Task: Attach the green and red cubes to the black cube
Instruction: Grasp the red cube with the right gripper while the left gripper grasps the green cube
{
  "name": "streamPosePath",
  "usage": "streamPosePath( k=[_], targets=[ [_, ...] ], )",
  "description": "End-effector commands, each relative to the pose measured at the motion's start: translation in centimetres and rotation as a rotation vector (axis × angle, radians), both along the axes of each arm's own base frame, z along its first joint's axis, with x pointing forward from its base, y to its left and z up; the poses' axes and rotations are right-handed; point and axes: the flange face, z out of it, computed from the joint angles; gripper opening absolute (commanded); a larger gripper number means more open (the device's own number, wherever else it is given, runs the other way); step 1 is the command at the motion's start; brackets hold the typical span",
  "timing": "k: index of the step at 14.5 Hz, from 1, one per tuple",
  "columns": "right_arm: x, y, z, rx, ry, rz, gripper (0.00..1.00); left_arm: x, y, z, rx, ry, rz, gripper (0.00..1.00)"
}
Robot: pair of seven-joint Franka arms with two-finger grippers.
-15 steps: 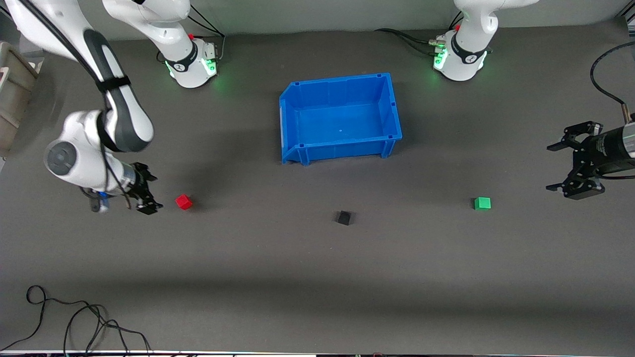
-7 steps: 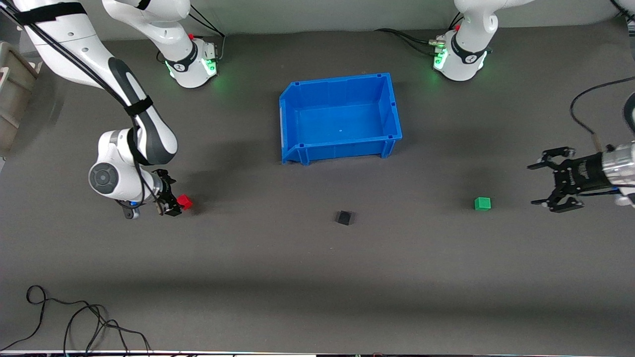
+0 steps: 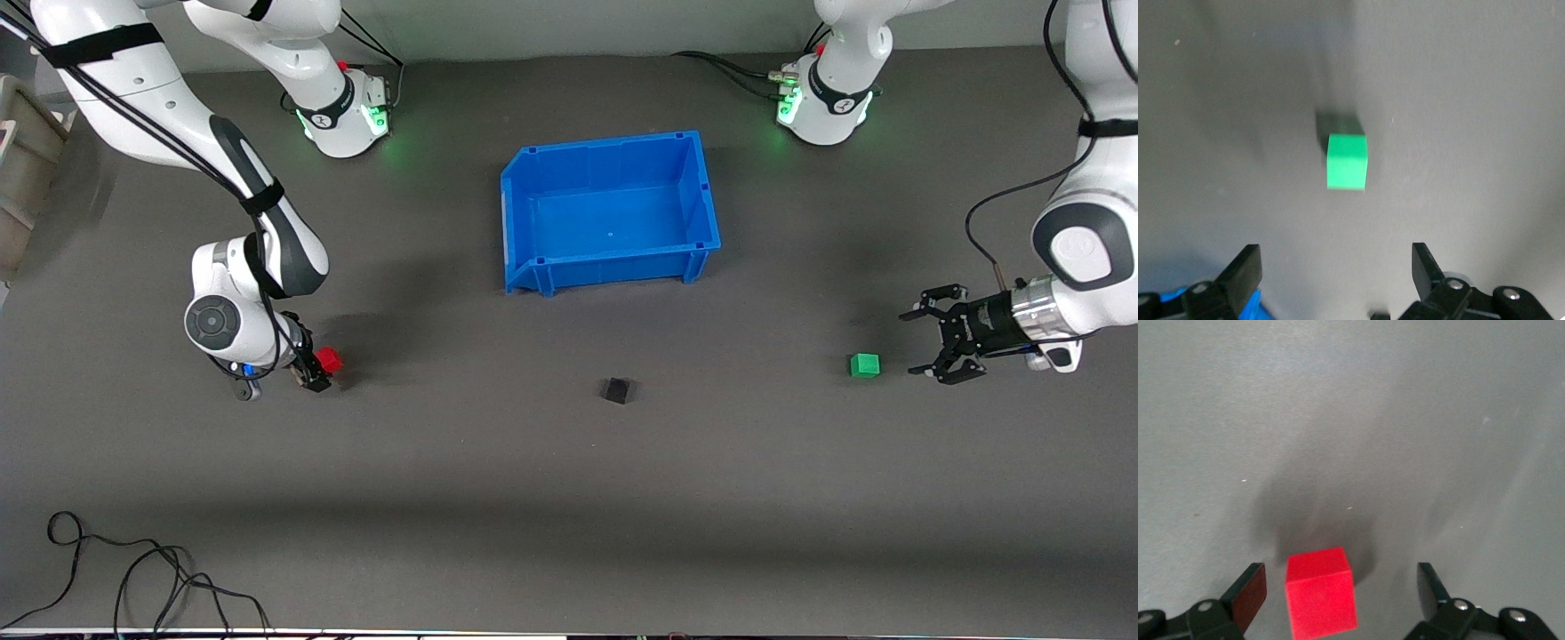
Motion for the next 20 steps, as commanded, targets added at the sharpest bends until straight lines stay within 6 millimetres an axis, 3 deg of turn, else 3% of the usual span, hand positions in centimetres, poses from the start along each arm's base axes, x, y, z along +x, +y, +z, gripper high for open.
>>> streamPosePath(
  k=[1, 2, 3, 4, 6, 8, 10, 11, 14, 16, 20],
  targets=[
    [1.0, 1.1, 0.0, -0.004, -0.02, 0.003, 1.0, -0.1, -0.1, -3.4, -0.014, -0.036, 0.004, 1.0],
    [1.1, 1.1, 0.0, -0.004, -0.024, 0.004, 0.91, -0.2, -0.1, -4.6, -0.017, -0.05, 0.009, 1.0],
    [1.1, 1.1, 0.0, -0.002, -0.027, 0.017, 0.61, -0.3, -0.3, -5.6, -0.014, -0.058, 0.01, 1.0],
    [1.1, 1.1, -0.3, -0.002, -0.023, 0.02, 0.44, -0.3, -0.6, -6.3, -0.01, -0.062, 0.018, 1.0],
    [1.0, 1.2, -0.7, -0.006, -0.015, 0.032, 0.35, -0.2, -1.4, -7.5, 0.012, -0.061, 0.013, 1.0],
    [0.9, 1.1, -0.7, -0.007, -0.012, 0.036, 0.33, -0.1, -2.0, -8.7, 0.031, -0.059, 0.01, 1.0],
    [1.0, 1.1, -0.3, -0.007, -0.018, 0.036, 0.23, 0.0, -2.8, -9.1, 0.037, -0.06, 0.005, 1.0],
    [1.1, 1.2, -0.1, -0.007, -0.024, 0.038, 0.23, 0.0, -2.7, -9.1, 0.036, -0.059, 0.007, 0.93],
    [1.7, 1.3, 2.5, -0.008, -0.064, 0.04, 0.22, -0.1, -2.2, -8.9, 0.033, -0.061, 0.012, 0.52],
    [1.7, 4.6, 4.3, 0.02, -0.092, 0.037, 0.21, 0.1, -1.8, -8.4, 0.028, -0.065, 0.014, 0.4],
    [2.8, 10.8, 6.0, 0.064, -0.149, -0.163, 0.3, 0.3, -1.6, -8.2, 0.029, -0.067, 0.021, 0.2]
  ],
)
